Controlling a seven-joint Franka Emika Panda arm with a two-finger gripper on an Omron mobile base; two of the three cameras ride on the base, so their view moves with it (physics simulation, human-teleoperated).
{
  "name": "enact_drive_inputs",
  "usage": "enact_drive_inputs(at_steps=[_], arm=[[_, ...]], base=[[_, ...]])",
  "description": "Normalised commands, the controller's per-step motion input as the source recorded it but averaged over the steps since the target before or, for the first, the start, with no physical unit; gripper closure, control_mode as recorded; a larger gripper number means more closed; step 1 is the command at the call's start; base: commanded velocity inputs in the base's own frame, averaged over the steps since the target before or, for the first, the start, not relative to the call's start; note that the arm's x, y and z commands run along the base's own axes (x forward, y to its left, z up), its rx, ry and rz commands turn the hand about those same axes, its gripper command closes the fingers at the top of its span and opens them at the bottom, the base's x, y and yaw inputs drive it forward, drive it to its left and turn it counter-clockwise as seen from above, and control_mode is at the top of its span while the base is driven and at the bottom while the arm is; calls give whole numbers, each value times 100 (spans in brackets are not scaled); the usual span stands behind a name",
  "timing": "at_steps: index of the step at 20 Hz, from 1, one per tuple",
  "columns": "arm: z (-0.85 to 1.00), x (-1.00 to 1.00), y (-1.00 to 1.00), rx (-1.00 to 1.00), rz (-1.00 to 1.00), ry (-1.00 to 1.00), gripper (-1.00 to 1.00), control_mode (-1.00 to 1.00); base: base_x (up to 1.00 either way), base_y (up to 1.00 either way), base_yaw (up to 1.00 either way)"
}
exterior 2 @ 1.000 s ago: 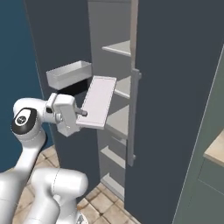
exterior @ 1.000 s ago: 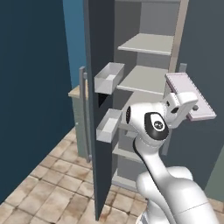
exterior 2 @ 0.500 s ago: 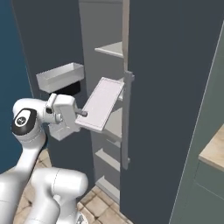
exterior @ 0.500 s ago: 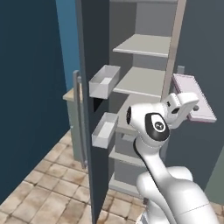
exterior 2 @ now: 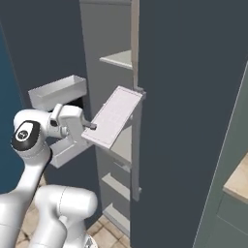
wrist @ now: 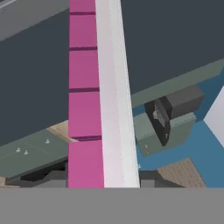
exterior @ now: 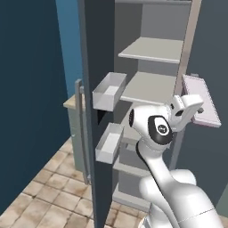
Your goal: The ice cube tray has been filled with water. Take the tray and place it in the freezer to make ice. Close the freezer door after placing the tray.
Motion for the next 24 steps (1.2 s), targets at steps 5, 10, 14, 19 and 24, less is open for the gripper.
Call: enact_drive_inputs(at_steps=[5, 10, 14, 19, 24], arm=[[0, 0, 0, 0, 0, 0, 100, 100], [0, 0, 0, 0, 0, 0, 100, 100], [0, 0, 0, 0, 0, 0, 100, 100], [0, 0, 0, 0, 0, 0, 100, 100], [0, 0, 0, 0, 0, 0, 100, 100]], base=[[-1, 64, 0], [0, 68, -1], [-6, 53, -2], [0, 2, -4], [0, -2, -2]])
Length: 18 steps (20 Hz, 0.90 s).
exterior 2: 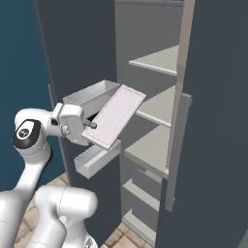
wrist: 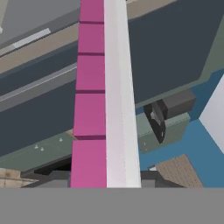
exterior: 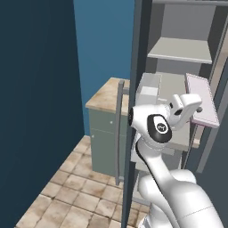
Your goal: The ice cube tray has been filled with water. Take the tray and place it in the freezer to make ice. Close the freezer door after placing the tray.
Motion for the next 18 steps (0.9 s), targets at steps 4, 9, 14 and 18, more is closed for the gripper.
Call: enact_drive_inputs(at_steps=[4, 9, 14, 18], arm=[[0, 0, 0, 0, 0, 0, 100, 100], [0, 0, 0, 0, 0, 0, 100, 100], [0, 0, 0, 0, 0, 0, 100, 100], [10, -22, 0, -6, 0, 0, 100, -100]], base=[[0, 0, 0], [-1, 0, 0], [-7, 0, 0], [0, 0, 0]])
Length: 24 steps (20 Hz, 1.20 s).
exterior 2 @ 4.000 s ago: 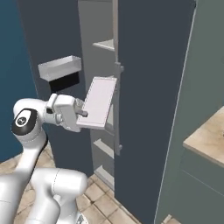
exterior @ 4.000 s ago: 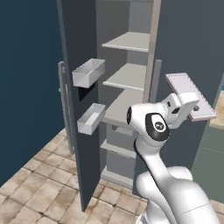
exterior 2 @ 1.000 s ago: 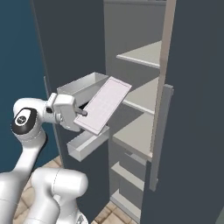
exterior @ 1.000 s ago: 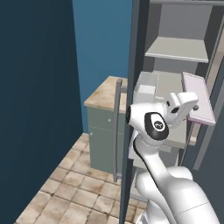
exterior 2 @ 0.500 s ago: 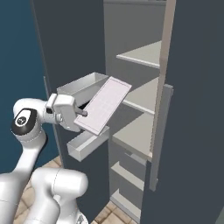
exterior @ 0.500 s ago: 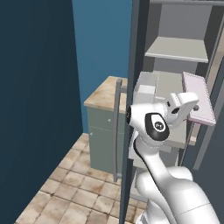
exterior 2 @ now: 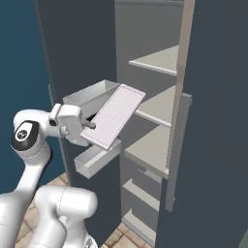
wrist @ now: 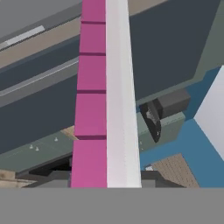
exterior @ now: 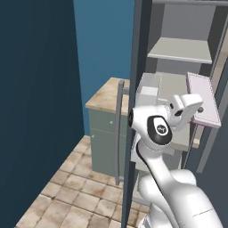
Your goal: The ice cube tray has been filled with water. Take the tray and place it in the freezer to make ice. Close the freezer door after placing the tray.
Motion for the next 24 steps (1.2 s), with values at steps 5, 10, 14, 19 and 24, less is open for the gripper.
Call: enact_drive_inputs(at_steps=[5, 10, 14, 19, 24], arm=[[38, -44, 0, -4, 0, 0, 100, -100], [54, -28, -2, -1, 0, 6, 100, -100], [53, 0, 0, -1, 2, 14, 100, -100], [51, 4, 0, -2, 4, 12, 100, -100], [25, 13, 0, -6, 0, 1, 100, -100]], base=[[0, 0, 0], [0, 0, 0], [0, 0, 0], [0, 0, 0], [0, 0, 0]])
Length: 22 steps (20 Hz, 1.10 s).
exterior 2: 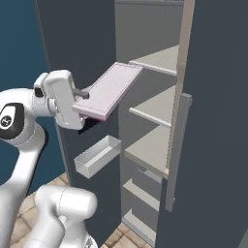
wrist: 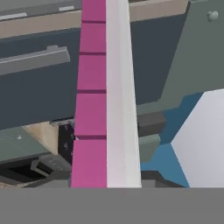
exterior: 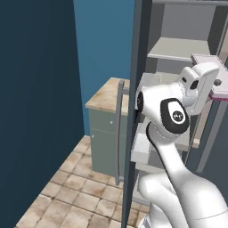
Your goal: The ice cube tray has been filled with water. Take the tray and place it in the freezer to make ice. Close the freezer door after placing the tray.
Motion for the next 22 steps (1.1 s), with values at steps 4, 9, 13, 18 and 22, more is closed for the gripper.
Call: enact_drive_inputs(at_steps=[4, 9, 13, 18, 22], arm=[[20, 15, 0, -3, 0, 4, 100, -100], [22, 38, -13, 0, 0, 15, 100, -100], [23, 35, -13, 0, 0, 15, 100, -100], [8, 39, -9, 0, 0, 9, 100, -100], [0, 40, -5, 0, 0, 2, 100, -100]], base=[[0, 0, 0], [0, 0, 0], [0, 0, 0], [0, 0, 0], [0, 0, 0]])
